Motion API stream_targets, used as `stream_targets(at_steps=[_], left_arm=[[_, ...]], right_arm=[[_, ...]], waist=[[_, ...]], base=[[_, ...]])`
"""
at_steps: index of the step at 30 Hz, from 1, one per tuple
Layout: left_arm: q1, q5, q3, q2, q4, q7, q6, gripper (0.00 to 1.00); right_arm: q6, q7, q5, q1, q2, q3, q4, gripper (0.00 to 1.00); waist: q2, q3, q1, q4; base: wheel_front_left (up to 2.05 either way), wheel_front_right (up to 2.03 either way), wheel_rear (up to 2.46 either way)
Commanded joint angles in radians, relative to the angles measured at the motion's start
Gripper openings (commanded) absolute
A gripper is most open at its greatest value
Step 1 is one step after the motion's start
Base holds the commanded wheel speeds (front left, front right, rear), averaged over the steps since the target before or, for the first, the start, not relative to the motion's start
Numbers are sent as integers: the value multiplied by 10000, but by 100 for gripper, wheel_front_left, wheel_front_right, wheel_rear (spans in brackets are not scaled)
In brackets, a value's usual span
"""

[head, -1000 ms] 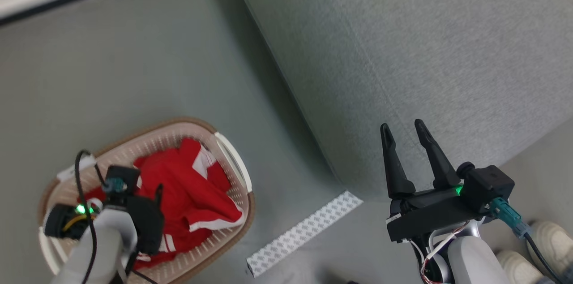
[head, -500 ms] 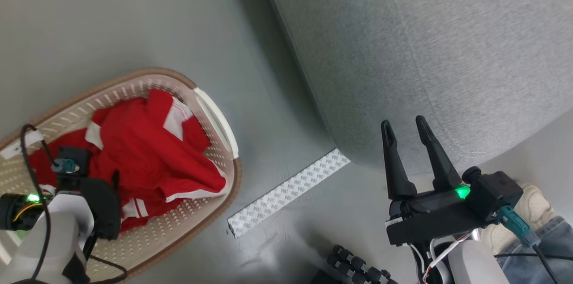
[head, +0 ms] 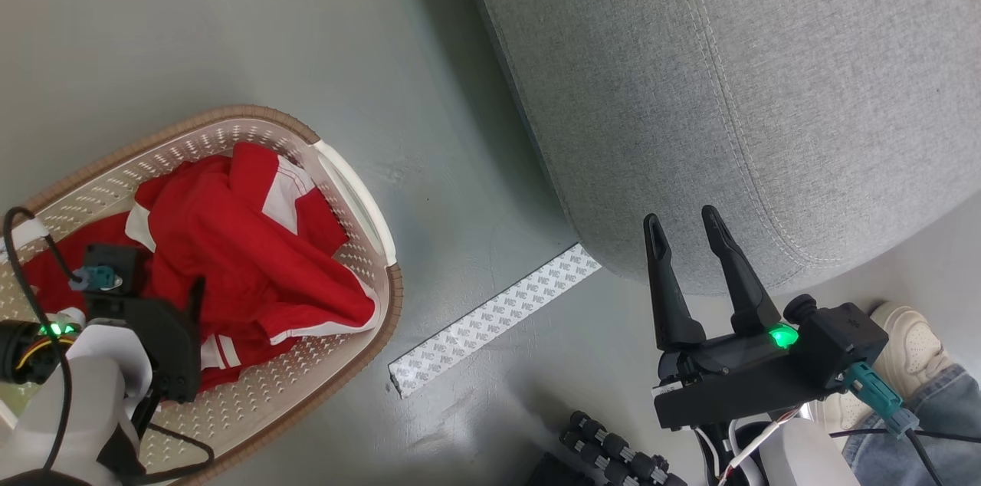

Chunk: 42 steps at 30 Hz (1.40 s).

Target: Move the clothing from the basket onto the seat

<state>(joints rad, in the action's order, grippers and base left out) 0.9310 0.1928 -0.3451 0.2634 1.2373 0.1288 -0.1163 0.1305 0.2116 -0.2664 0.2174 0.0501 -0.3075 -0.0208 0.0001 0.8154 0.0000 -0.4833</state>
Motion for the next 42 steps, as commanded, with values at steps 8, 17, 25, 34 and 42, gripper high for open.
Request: stream_targets(at_steps=[8,17,25,34,42], left_arm=[[113,44,-604,-205,117,136,-128,0],[-313,232,-1433,-45,-288,965,-134,0],[-755,1048,-1704,-608,-1166,1326,-131,0],[-1314,1357,-2014,-1285,-2743,1390,-132,0],[-2121,1655,-2062,-1628,-4355,1235,174,0]], right_arm=[[4,42,-11,198,-25,90,74,100],[4,99,-117,1000,-14,-588,747,100],[4,-204,351,1411,-8,-535,1740,100],[4,-641,780,833,6,-257,2572,100],[4,-1175,1057,-302,3,232,2602,100]], waist=[[-1,-75,0,11],[-1,-1031,0,45],[-1,-2868,0,1165],[-1,-5345,0,2403],[-1,-7298,0,3299]], base=[[0,0,0],[0,0,0],[0,0,0],[0,0,0],[0,0,0]])
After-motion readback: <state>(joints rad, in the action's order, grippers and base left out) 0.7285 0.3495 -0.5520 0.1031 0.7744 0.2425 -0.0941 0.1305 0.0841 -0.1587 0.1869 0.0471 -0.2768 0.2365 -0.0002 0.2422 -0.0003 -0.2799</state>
